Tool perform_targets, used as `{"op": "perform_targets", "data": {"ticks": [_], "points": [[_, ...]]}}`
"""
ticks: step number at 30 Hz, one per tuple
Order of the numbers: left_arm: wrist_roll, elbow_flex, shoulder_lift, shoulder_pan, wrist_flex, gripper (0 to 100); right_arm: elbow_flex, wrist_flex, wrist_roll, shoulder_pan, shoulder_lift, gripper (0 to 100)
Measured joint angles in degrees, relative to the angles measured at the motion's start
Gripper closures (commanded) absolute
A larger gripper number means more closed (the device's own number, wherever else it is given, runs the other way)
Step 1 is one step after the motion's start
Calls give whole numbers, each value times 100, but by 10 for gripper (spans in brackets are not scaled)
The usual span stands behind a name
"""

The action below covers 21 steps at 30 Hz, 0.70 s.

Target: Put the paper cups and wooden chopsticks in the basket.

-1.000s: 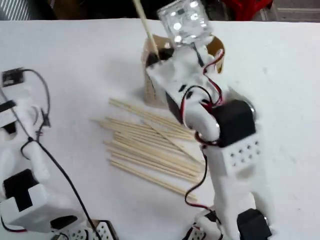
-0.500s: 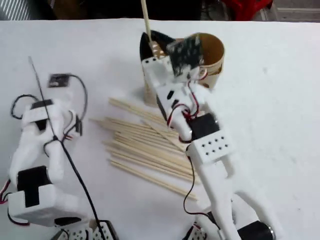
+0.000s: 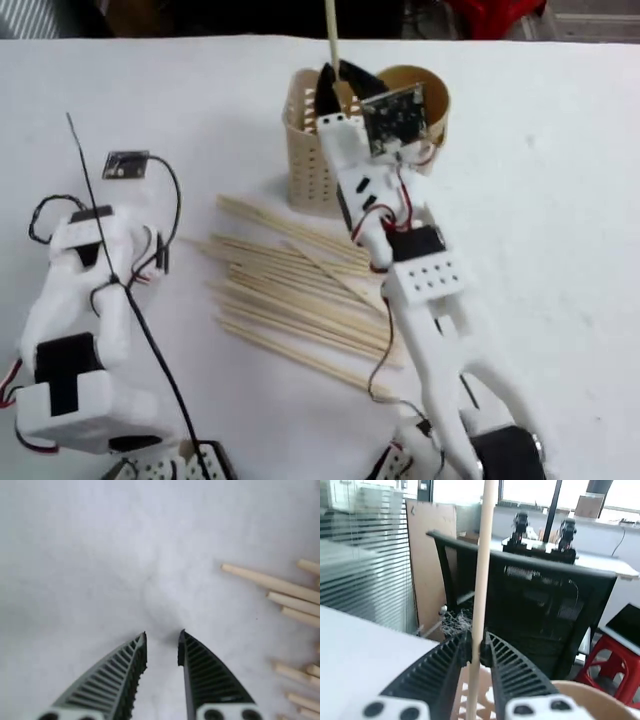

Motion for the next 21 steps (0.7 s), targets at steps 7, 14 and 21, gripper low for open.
{"op": "perform_targets", "data": {"ticks": [7,14,21], "points": [[0,0,0,0,0,881,-158,0,0,26,440,981],[9,0,0,0,0,881,-167,176,0,18,440,958],[9,0,0,0,0,881,-167,607,0,26,440,861]]}}
